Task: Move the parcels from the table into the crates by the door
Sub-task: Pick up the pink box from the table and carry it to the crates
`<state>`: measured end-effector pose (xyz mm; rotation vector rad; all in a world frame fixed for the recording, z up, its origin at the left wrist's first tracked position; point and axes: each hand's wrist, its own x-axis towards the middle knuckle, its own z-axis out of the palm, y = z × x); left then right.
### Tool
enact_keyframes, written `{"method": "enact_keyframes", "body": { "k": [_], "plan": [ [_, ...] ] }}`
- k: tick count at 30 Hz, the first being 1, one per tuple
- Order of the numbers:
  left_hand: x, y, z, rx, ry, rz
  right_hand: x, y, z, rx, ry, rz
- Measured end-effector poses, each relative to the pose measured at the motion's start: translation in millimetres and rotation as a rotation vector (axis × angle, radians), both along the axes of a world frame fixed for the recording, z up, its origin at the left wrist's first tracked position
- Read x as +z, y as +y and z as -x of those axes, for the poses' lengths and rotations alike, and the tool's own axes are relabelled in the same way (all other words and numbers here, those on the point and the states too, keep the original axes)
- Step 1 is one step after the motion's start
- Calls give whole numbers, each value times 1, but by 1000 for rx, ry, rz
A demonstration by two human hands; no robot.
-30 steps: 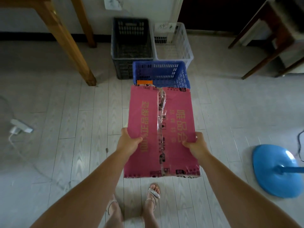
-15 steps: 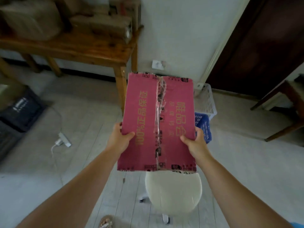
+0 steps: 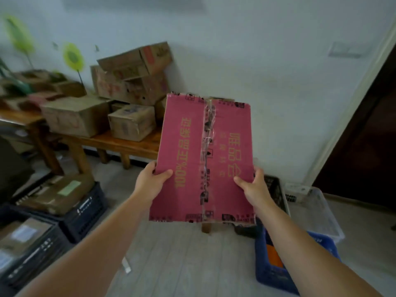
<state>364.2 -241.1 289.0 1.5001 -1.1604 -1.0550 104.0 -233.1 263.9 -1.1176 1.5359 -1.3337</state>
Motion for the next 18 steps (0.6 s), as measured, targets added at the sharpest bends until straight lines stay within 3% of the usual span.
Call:
{"method": "enact_keyframes", "body": {
  "k": [8,18],
  "plan": [
    [37,-112,-70,-28,117,94,44,-116,-66,20,5,103],
    [70,-297,-89,-31,164,158,79,-316,-81,42,28,166]
  ]
}}
